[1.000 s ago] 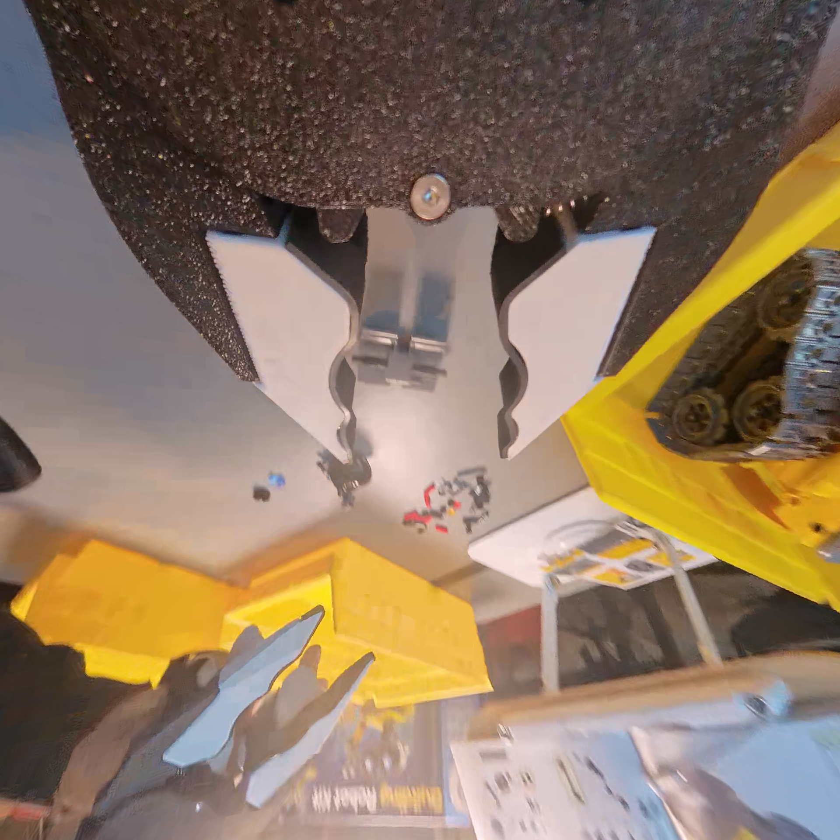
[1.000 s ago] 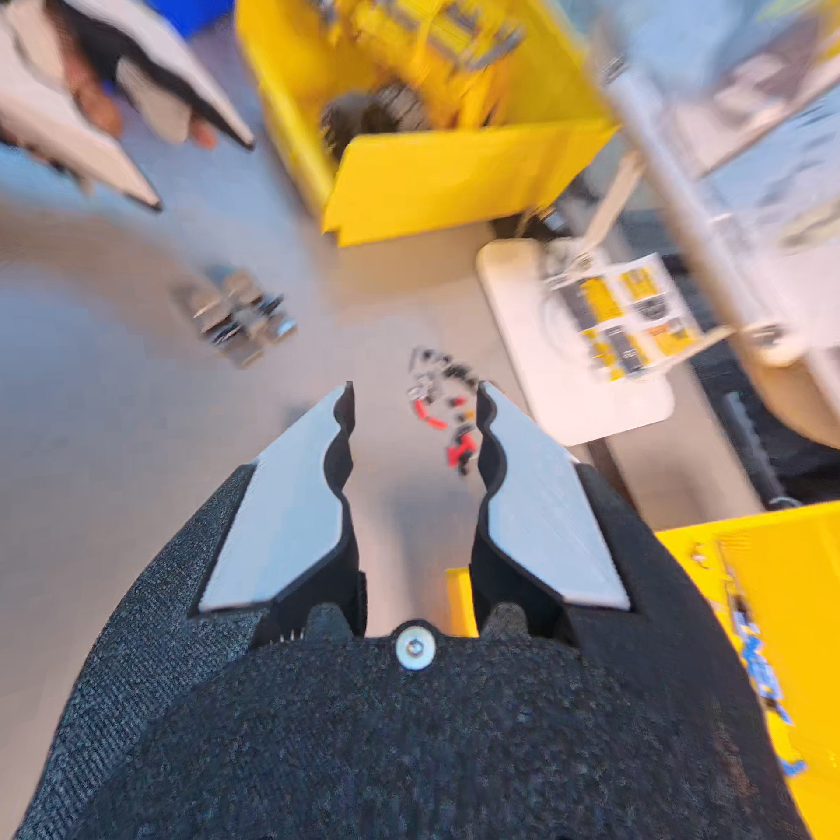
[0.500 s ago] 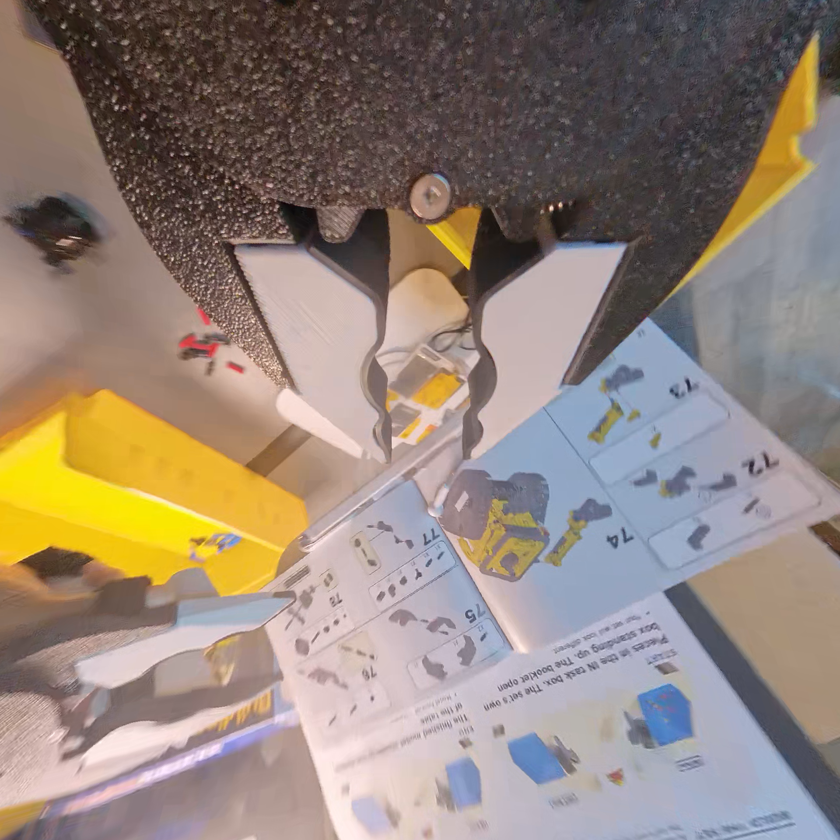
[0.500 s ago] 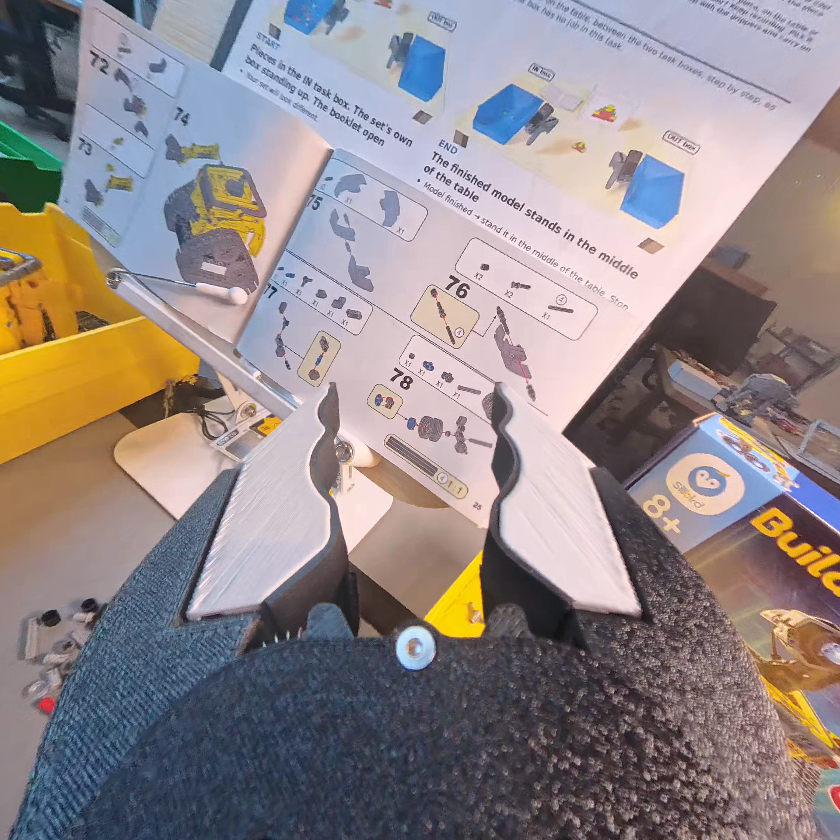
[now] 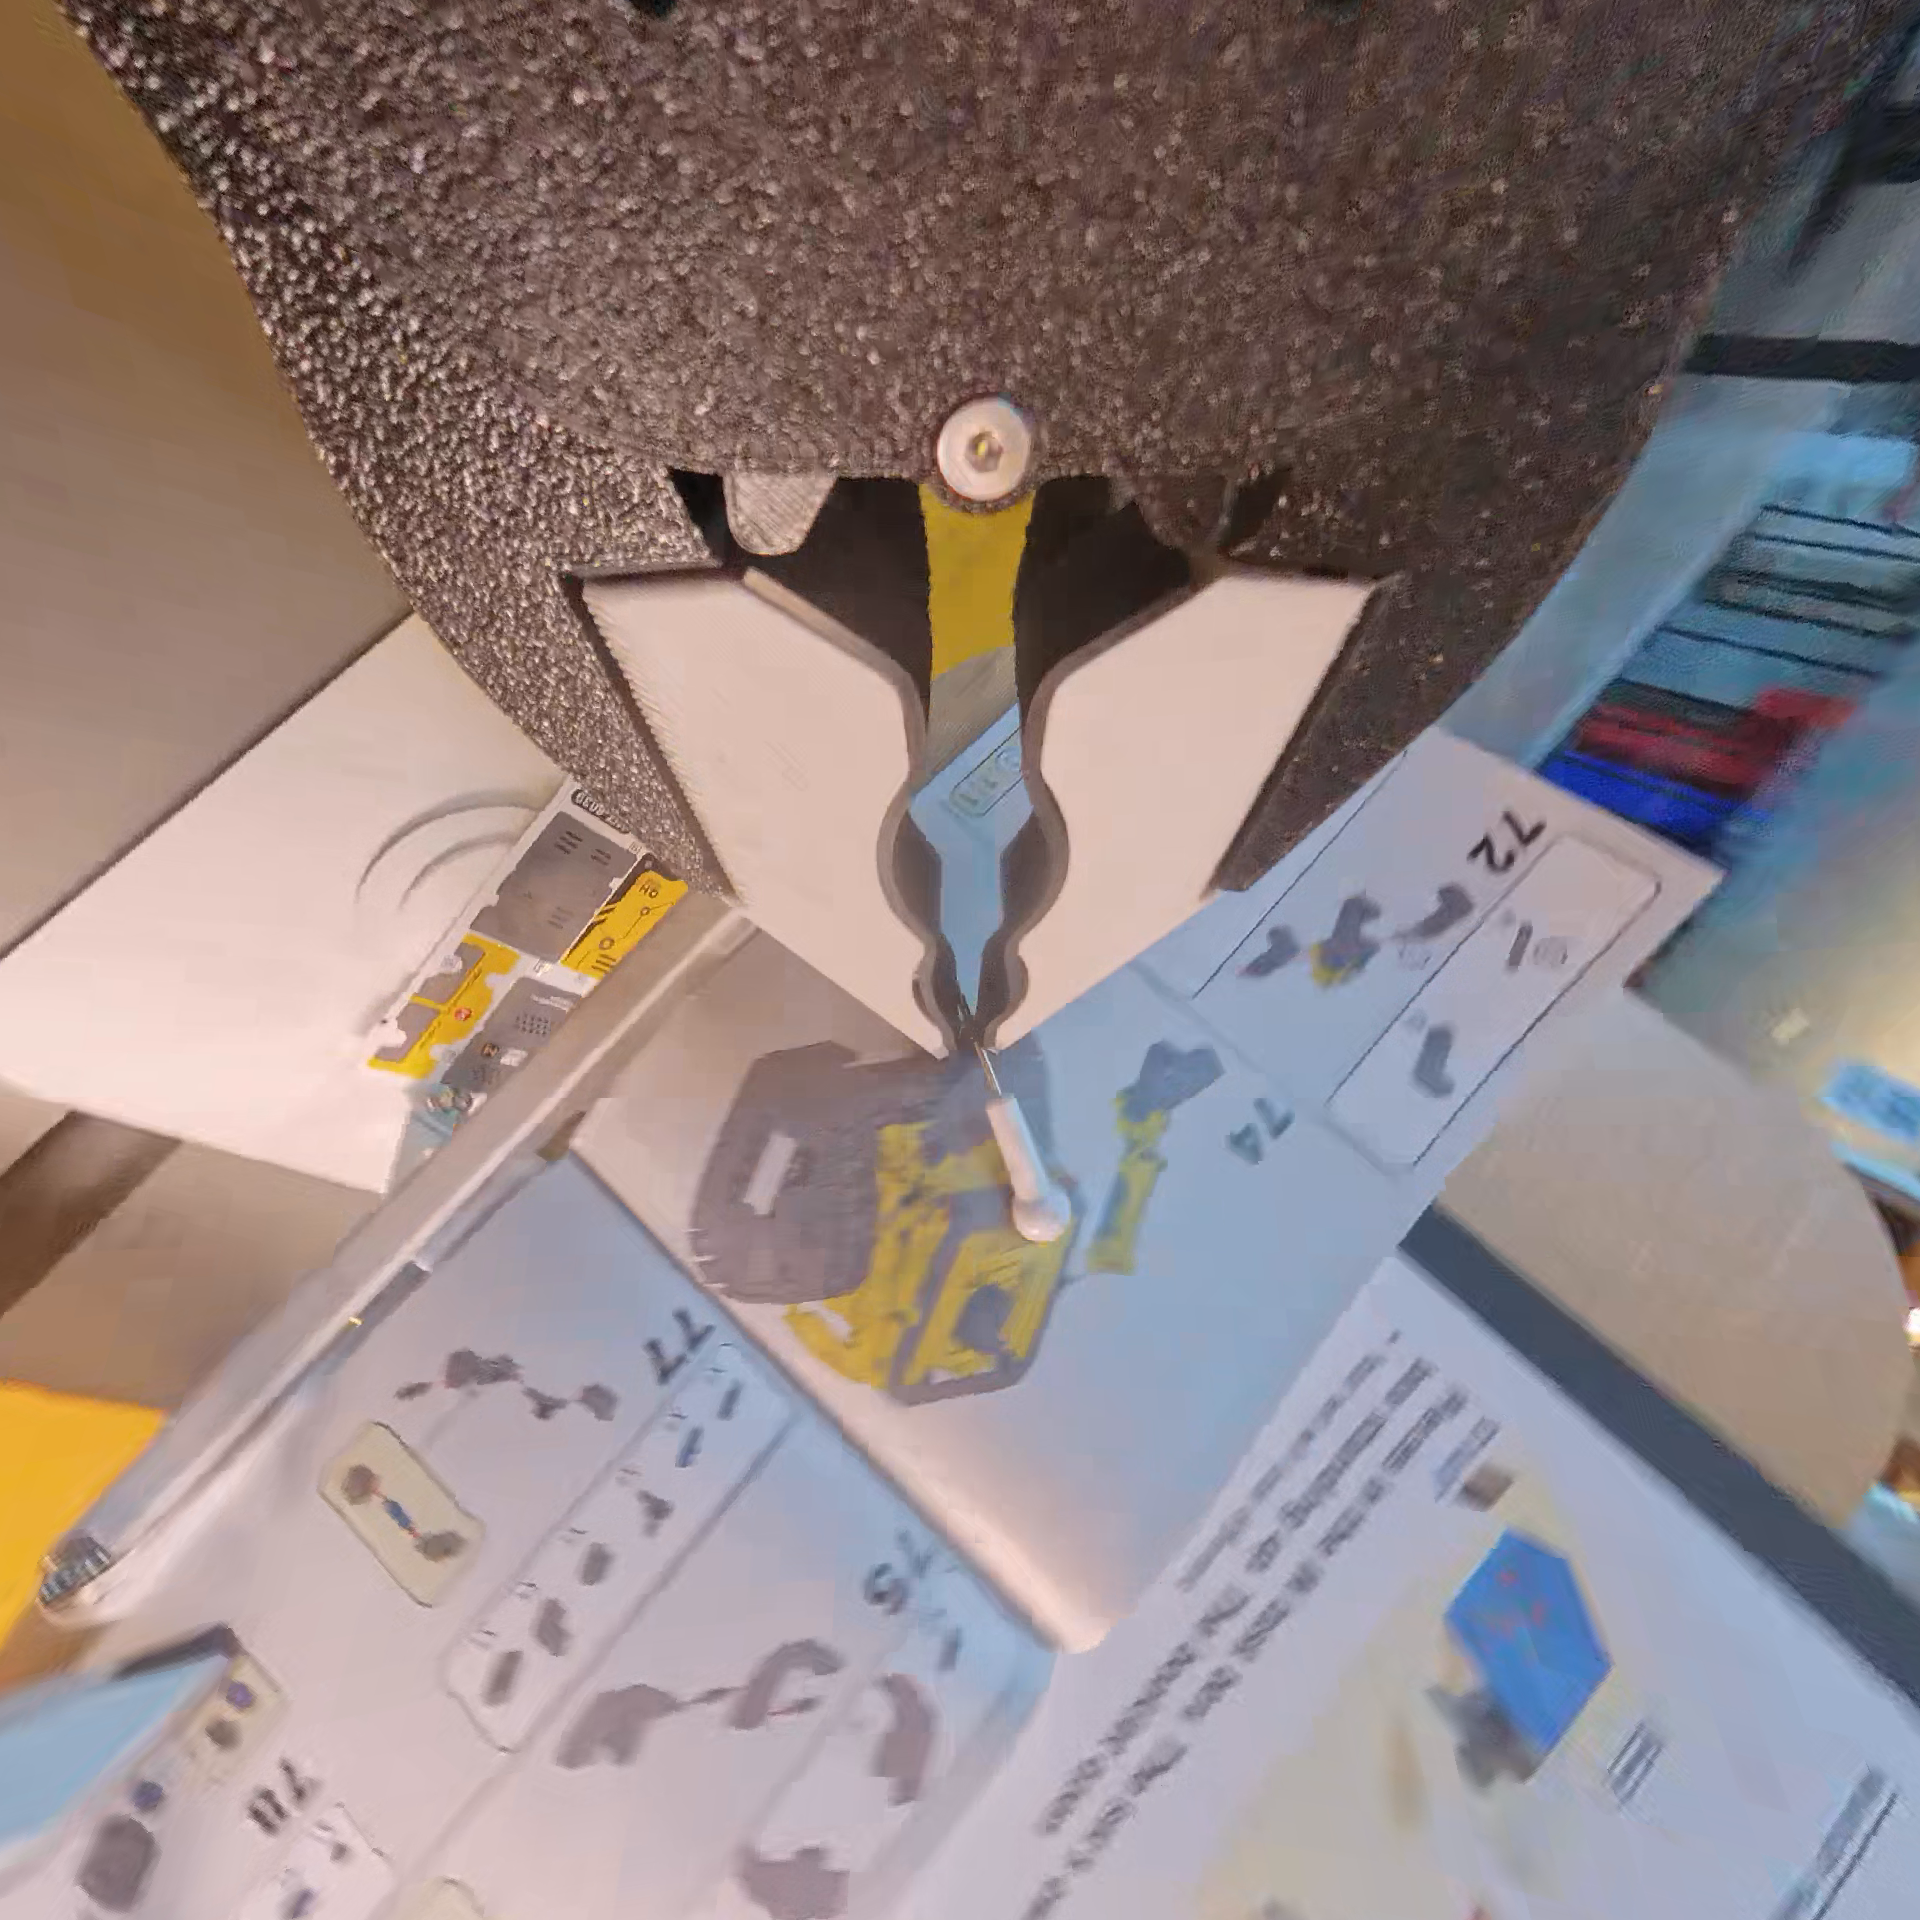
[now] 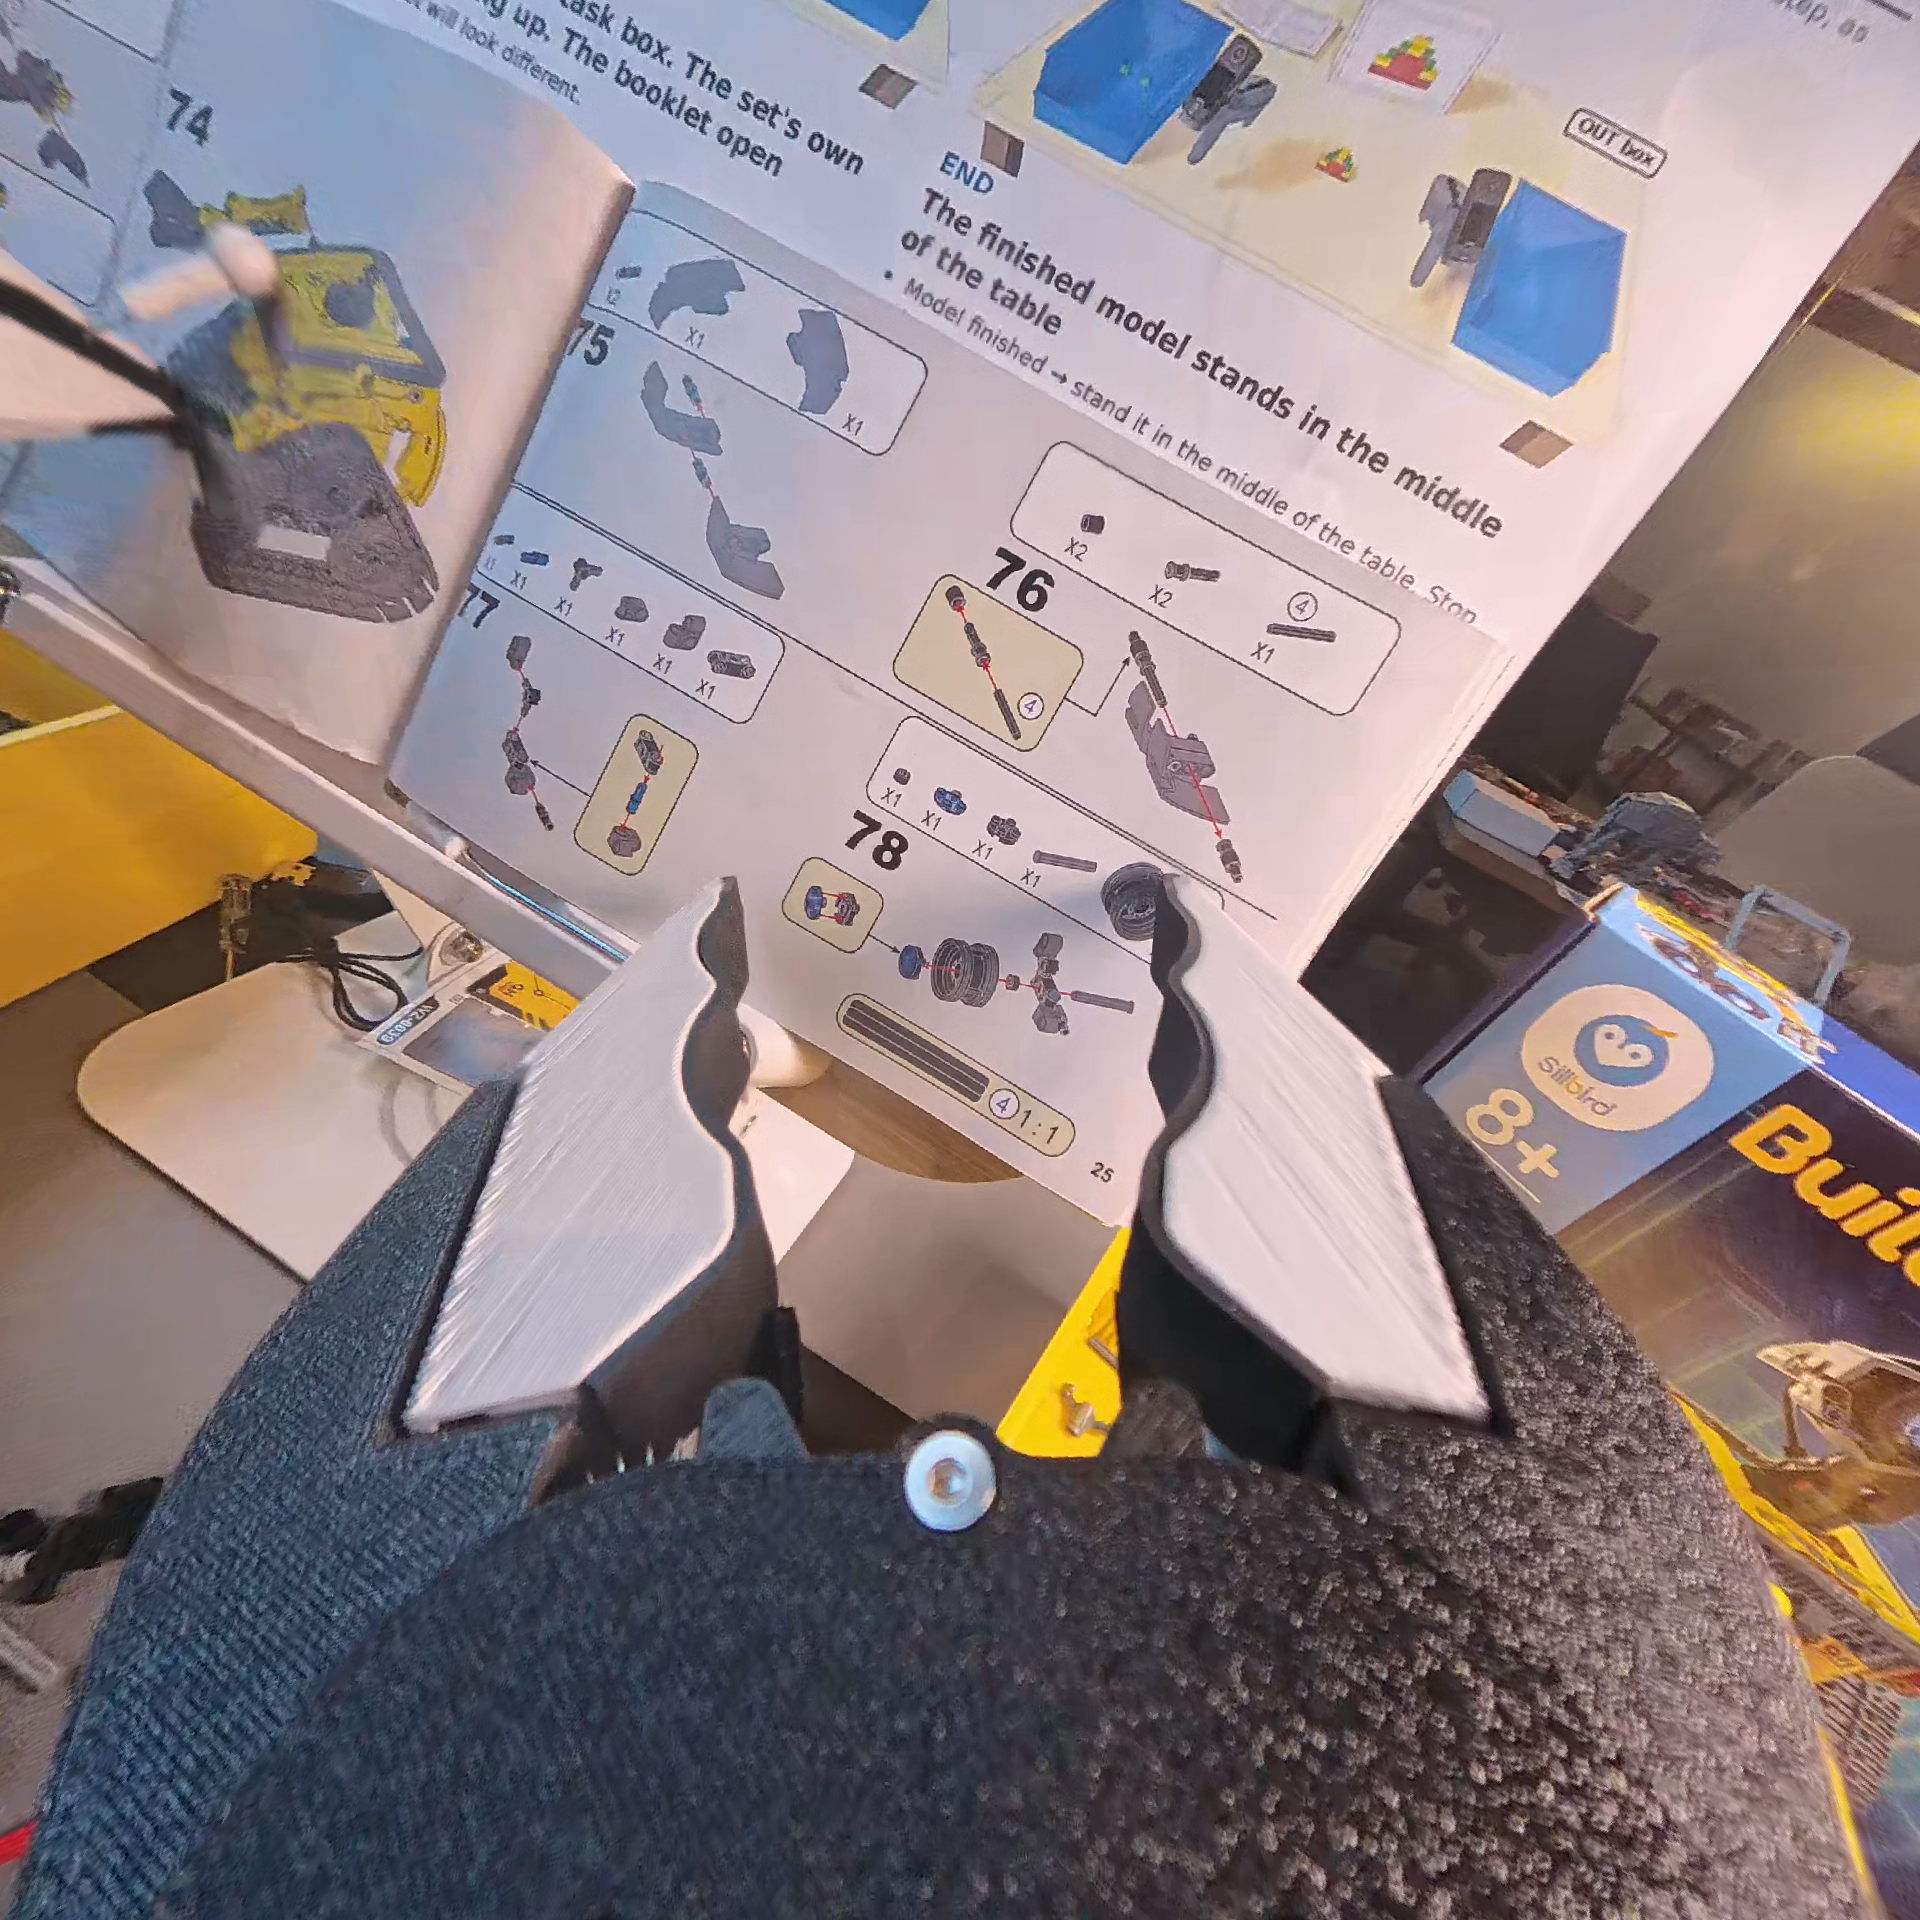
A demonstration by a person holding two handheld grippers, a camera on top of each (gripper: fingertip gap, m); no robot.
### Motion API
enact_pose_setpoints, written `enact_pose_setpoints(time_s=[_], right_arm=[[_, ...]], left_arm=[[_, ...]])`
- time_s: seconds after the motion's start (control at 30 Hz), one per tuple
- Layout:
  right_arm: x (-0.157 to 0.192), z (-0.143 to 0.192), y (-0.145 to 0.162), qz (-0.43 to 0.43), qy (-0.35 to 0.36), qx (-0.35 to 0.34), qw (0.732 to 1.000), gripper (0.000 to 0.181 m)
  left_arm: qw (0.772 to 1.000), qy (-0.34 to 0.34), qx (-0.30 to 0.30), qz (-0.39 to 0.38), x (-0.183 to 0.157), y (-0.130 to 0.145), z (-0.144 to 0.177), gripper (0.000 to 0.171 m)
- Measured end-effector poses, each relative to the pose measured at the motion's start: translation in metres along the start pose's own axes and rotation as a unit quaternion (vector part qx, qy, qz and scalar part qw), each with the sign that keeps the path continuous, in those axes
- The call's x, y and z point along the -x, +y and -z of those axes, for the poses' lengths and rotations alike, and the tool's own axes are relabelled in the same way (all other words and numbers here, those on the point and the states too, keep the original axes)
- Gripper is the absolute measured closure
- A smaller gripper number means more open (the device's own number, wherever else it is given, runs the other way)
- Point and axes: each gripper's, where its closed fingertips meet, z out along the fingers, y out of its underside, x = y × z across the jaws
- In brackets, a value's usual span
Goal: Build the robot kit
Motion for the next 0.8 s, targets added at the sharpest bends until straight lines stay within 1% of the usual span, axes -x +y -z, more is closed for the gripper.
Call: enact_pose_setpoints(time_s=[0.03,0.1,0.17,0.27,0.37,0.5,0.63,0.73,0.8], right_arm=[[0.000,0.000,0.001,0.003,0.003,0.000,1.000,0.103],[-0.001,0.000,0.002,0.004,0.005,-0.001,1.000,0.103],[0.000,0.000,0.003,0.005,0.004,0.000,1.000,0.103],[0.000,0.000,0.004,0.010,0.004,0.003,1.000,0.102],[0.002,0.000,0.006,0.012,0.006,0.005,1.000,0.100],[0.003,0.000,0.007,0.013,0.008,0.009,1.000,0.098],[0.004,0.000,0.007,0.008,0.007,0.016,1.000,0.097],[0.005,0.000,0.007,0.005,0.010,0.022,1.000,0.095],[0.006,-0.001,0.006,0.003,0.012,0.025,1.000,0.093]], left_arm=[[0.999,0.004,0.002,0.050,0.009,0.006,0.001,0.168],[0.989,0.019,0.005,0.149,0.022,0.021,0.004,0.166],[0.979,0.028,0.003,0.202,0.028,0.036,0.007,0.164],[0.969,0.038,0.001,0.243,0.028,0.051,0.013,0.161],[0.958,0.046,0.003,0.283,0.026,0.059,0.018,0.160],[0.941,0.048,-0.002,0.335,0.022,0.066,0.022,0.158],[0.930,0.036,0.002,0.366,0.019,0.071,0.027,0.156],[0.906,0.040,0.000,0.422,0.015,0.073,0.031,0.155],[0.900,0.039,-0.008,0.435,0.014,0.073,0.036,0.155]])
